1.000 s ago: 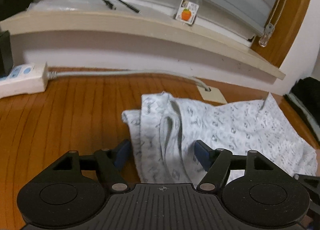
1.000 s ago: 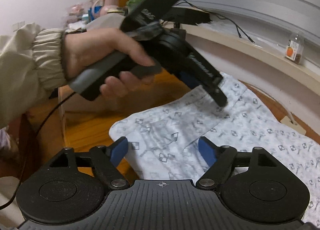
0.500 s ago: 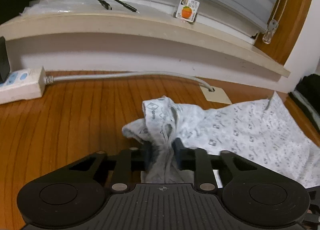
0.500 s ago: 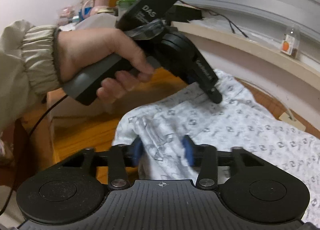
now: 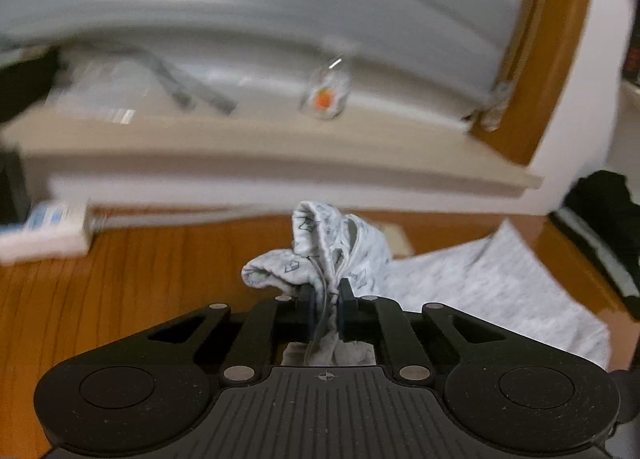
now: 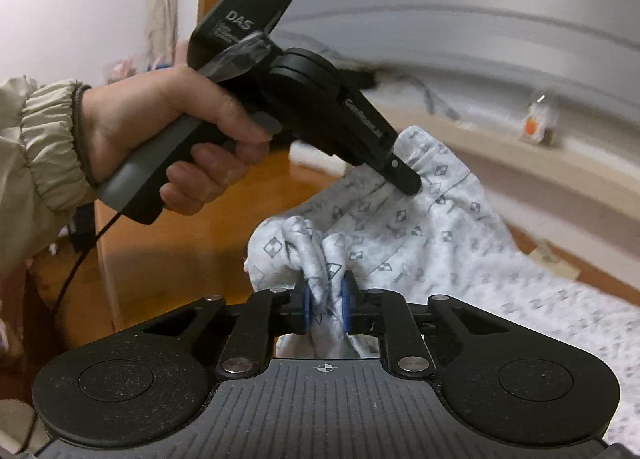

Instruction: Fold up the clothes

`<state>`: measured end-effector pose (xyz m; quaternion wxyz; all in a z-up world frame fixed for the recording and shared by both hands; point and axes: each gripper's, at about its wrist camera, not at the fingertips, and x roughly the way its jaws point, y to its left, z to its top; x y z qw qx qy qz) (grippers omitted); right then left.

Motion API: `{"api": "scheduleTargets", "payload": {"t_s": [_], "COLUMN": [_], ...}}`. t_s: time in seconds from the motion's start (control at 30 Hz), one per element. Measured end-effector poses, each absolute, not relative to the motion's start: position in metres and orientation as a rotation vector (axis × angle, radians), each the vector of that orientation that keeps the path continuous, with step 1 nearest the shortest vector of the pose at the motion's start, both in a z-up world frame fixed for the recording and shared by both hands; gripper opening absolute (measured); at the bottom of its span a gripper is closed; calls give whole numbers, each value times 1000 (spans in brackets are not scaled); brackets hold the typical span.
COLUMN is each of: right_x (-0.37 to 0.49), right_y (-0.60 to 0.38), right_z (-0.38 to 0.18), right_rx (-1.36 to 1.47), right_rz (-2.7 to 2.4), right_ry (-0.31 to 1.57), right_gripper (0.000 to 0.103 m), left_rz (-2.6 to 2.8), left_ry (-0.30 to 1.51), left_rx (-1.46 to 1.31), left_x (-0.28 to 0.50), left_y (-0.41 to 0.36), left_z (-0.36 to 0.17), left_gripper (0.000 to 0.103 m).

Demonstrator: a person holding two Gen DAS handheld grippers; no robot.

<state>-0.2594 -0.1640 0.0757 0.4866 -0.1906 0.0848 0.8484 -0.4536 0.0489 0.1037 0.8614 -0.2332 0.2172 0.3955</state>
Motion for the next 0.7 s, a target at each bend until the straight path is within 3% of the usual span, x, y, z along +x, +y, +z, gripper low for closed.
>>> {"api": "scheduleTargets", "payload": {"t_s": [0.3, 0.53, 0.6, 0.63, 0.67, 0.7], "right_x": [-251, -130, -94, -77, -62, -51], "right_y": [-172, -211, -222, -226, -228, -231], "right_z": [77, 88, 81, 74, 66, 59], "right_rx": [-311, -233, -215, -217, -224, -222], "right_rz": [1941, 1765, 1713, 1665, 1609, 1574], "right_ry": [151, 234, 297, 324, 348, 370], "right_gripper": [15, 16, 21, 36, 46, 46], "left_rz": [673, 570, 570, 570, 570, 570], "left_ry": [441, 491, 506, 513, 521, 528], "left_rx": [-355, -317, -323, -325, -328, -331], "left_x": [-334, -210, -191, -182, -173, -163], "left_y": [24, 12, 14, 15, 16, 17], "left_z": [172, 176, 167, 162, 158, 153], "left_gripper": [11, 12, 23, 34, 37, 39]}}
